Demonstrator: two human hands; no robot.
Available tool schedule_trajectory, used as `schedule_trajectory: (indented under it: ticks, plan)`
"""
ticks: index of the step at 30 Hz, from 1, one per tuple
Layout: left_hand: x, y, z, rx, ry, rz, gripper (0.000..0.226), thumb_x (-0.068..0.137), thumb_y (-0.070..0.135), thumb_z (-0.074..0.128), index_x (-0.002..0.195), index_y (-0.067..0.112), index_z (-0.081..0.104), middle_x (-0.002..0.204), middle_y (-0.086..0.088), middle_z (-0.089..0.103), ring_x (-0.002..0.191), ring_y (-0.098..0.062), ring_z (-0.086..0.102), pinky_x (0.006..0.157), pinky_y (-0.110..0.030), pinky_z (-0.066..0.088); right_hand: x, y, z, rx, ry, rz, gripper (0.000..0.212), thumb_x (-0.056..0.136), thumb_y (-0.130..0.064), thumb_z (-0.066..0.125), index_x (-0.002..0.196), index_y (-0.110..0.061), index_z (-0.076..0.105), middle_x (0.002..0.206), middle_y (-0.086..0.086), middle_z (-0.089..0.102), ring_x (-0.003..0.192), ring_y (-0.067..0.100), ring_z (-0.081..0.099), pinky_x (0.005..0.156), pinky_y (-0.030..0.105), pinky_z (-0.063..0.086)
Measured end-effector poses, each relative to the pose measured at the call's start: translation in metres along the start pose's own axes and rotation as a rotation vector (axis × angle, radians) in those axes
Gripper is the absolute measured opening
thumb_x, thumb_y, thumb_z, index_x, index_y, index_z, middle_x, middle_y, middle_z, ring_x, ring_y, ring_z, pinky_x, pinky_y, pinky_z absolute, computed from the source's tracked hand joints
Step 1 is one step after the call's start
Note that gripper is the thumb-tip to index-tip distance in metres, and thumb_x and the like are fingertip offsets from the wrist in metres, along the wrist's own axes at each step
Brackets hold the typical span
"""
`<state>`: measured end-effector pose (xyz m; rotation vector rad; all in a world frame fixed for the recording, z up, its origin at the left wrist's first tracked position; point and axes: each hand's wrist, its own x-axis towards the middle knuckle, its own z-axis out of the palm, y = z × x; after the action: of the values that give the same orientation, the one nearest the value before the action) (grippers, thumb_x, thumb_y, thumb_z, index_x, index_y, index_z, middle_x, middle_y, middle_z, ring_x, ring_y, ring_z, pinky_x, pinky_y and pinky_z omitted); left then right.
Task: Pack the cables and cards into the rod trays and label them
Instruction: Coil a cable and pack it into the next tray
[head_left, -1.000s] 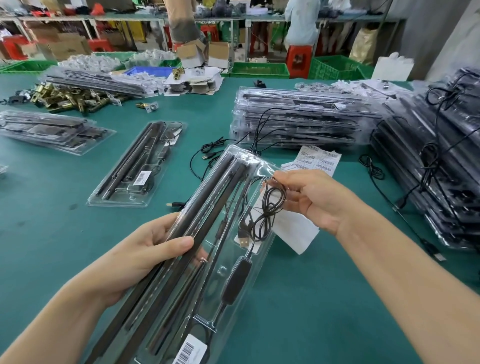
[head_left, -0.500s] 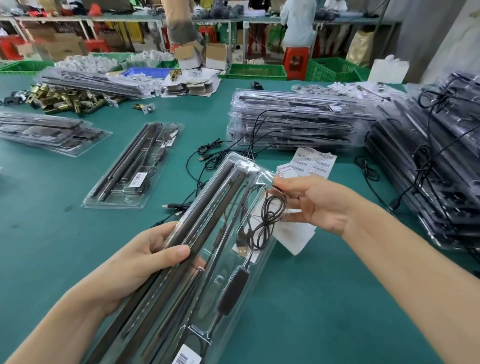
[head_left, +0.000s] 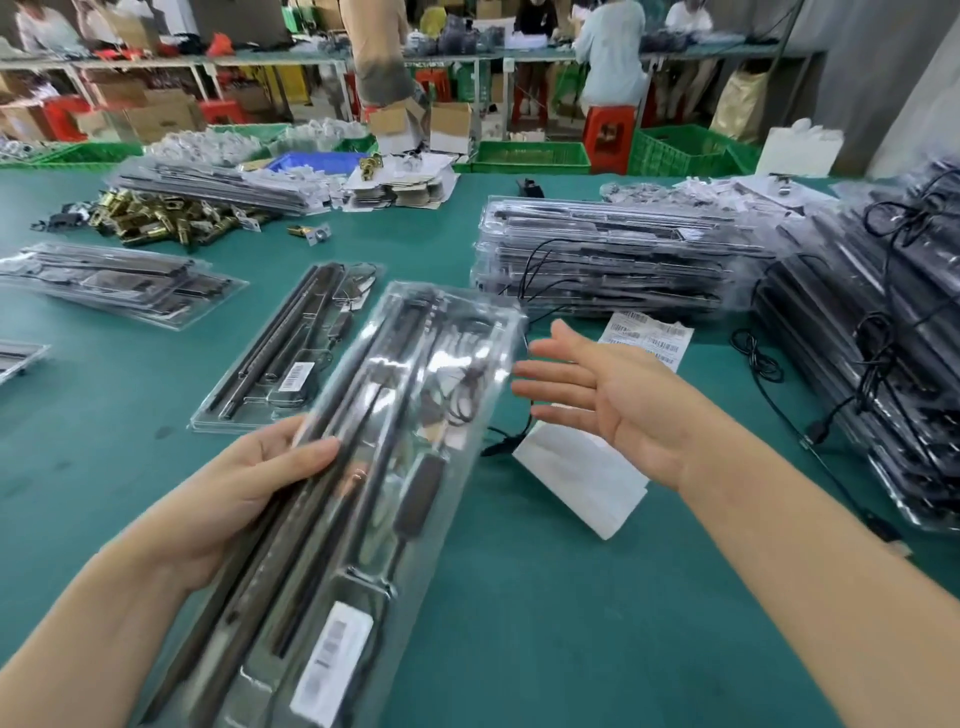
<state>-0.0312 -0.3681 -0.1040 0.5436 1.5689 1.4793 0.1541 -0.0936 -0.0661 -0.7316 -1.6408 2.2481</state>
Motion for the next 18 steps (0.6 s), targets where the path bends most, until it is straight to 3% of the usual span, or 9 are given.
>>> schedule_trajectory:
  ticks: [4, 8, 13, 15, 18]
  plan:
    - [0.027, 0.027, -0.043, -0.013, 0.270, 0.019, 0.034, 0.081, 0.031, 0.070, 0.108, 0.009, 0.073, 0.091, -0.017, 0.077, 0.064, -0.022, 0.075, 0.058, -0.037, 0.063, -0.030, 0.015, -0.016, -0.075, 0.166, -0.114, 0.022, 0.098, -0.034, 0.065, 0.106, -0.017, 0.075, 0.103, 0.007, 0.078, 0.093, 0.021, 0.076, 0.070, 0.028, 0.062]
    - [0.071, 0.066, -0.085, 0.054, 0.432, 0.012, 0.032, 0.083, 0.030, 0.071, 0.106, 0.008, 0.070, 0.075, -0.011, 0.077, 0.054, -0.018, 0.072, 0.048, -0.034, 0.060, -0.061, 0.050, -0.032, -0.075, 0.379, -0.180, 0.015, 0.094, -0.029, 0.066, 0.090, -0.018, 0.077, 0.084, 0.011, 0.075, 0.067, 0.019, 0.070, 0.054, 0.024, 0.056]
    - [0.138, 0.092, -0.111, 0.189, 0.529, 0.023, 0.040, 0.092, 0.018, 0.072, 0.129, 0.009, 0.061, 0.081, -0.014, 0.077, 0.055, -0.020, 0.073, 0.045, -0.033, 0.058, -0.073, 0.089, -0.051, -0.071, 0.554, -0.240, 0.016, 0.095, 0.004, 0.057, 0.085, 0.000, 0.069, 0.064, 0.021, 0.066, 0.042, 0.025, 0.056, 0.038, 0.026, 0.047]
    - [0.164, 0.092, -0.119, 0.278, 0.591, 0.027, 0.059, 0.090, 0.016, 0.074, 0.145, 0.012, 0.051, 0.093, -0.017, 0.072, 0.052, -0.017, 0.072, 0.043, -0.032, 0.058, -0.074, 0.096, -0.054, -0.101, 0.590, -0.277, 0.018, 0.095, 0.010, 0.054, 0.085, 0.004, 0.067, 0.060, 0.023, 0.063, 0.037, 0.024, 0.052, 0.036, 0.024, 0.041]
    - [0.190, 0.089, -0.134, 0.329, 0.619, -0.010, 0.066, 0.090, 0.019, 0.076, 0.149, 0.014, 0.048, 0.103, -0.020, 0.070, 0.050, -0.017, 0.071, 0.044, -0.033, 0.058, -0.073, 0.099, -0.050, -0.126, 0.596, -0.339, 0.022, 0.094, 0.017, 0.049, 0.083, 0.006, 0.065, 0.058, 0.027, 0.059, 0.033, 0.020, 0.048, 0.036, 0.020, 0.035]
